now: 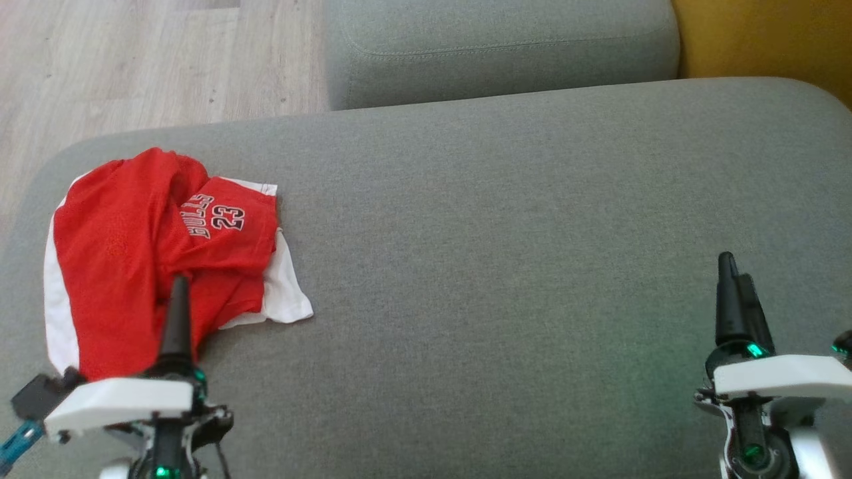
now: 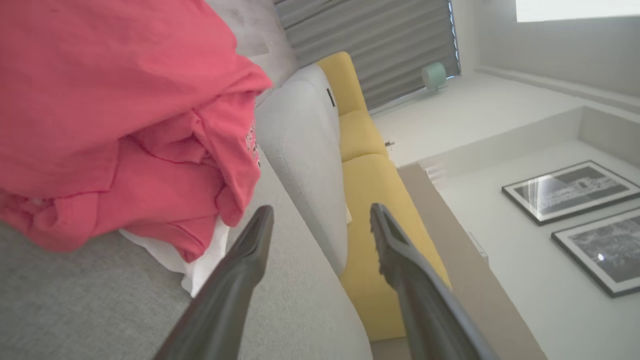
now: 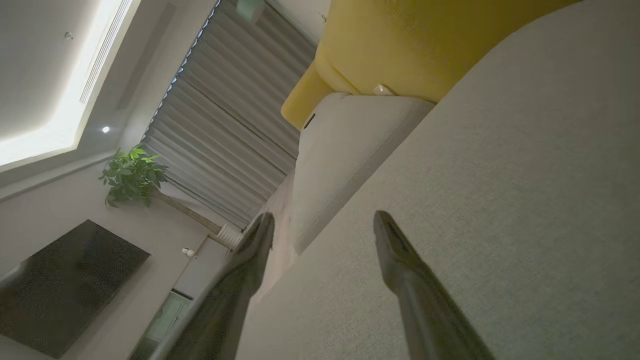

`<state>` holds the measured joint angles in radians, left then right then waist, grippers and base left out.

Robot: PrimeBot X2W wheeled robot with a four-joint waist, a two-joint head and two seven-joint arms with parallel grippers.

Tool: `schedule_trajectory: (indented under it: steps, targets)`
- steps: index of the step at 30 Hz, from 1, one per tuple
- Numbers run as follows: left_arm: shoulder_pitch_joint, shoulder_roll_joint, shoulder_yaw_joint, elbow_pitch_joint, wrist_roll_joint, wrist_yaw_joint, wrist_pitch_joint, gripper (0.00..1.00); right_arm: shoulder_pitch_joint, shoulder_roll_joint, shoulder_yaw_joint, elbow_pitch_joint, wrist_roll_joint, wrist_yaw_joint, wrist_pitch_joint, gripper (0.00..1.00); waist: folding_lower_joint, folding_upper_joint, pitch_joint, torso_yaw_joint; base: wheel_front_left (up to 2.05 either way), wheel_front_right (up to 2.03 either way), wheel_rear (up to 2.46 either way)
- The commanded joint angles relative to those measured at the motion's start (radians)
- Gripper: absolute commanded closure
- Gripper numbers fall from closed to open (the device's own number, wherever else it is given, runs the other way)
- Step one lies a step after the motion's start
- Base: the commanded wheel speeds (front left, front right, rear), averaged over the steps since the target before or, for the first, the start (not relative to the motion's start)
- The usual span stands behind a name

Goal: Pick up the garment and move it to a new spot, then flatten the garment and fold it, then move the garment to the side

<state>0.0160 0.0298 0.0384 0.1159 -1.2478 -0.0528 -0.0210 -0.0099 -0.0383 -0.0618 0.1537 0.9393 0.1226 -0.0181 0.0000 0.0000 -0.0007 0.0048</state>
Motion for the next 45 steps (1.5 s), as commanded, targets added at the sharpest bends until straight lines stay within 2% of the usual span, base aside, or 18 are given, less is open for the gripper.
schedule_trajectory:
  steps: [1,12,19,25,32,45]
  targets:
    - [-0.036,0.012,-0.009,-0.055,0.051,0.006,-0.013,0.0,-0.04,-0.006,0.016,-0.049,-0.054,0.003,-0.015,0.0,0.0,0.0,0.0,0.0,0.0,0.0,0.0]
    - [-0.031,0.013,-0.108,-0.092,0.308,0.053,-0.048,0.0,-0.033,-0.007,0.052,-0.054,-0.258,0.004,-0.05,0.0,0.0,0.0,-0.001,0.004,0.0,0.0,0.0]
    - [-0.036,0.014,-0.145,-0.113,0.425,0.09,-0.066,0.0,-0.031,-0.008,0.079,-0.058,-0.354,0.004,-0.068,0.0,0.0,0.0,0.001,0.005,0.0,0.0,0.0]
    - [-0.044,0.015,-0.157,-0.154,0.519,0.154,-0.083,0.0,-0.031,-0.008,0.101,-0.07,-0.443,0.005,-0.085,0.0,0.0,0.0,0.001,0.005,0.0,0.0,0.0]
    - [-0.044,0.018,-0.192,-0.18,0.642,0.175,-0.104,0.0,-0.026,-0.009,0.12,-0.08,-0.547,0.005,-0.106,0.0,0.0,0.0,-0.002,0.007,0.0,0.0,0.0]
    - [-0.048,0.063,-0.316,-0.172,0.83,0.235,-0.142,0.0,-0.019,-0.01,0.157,-0.088,-0.724,0.006,-0.144,0.0,0.0,0.0,-0.005,0.007,0.0,0.0,0.0]
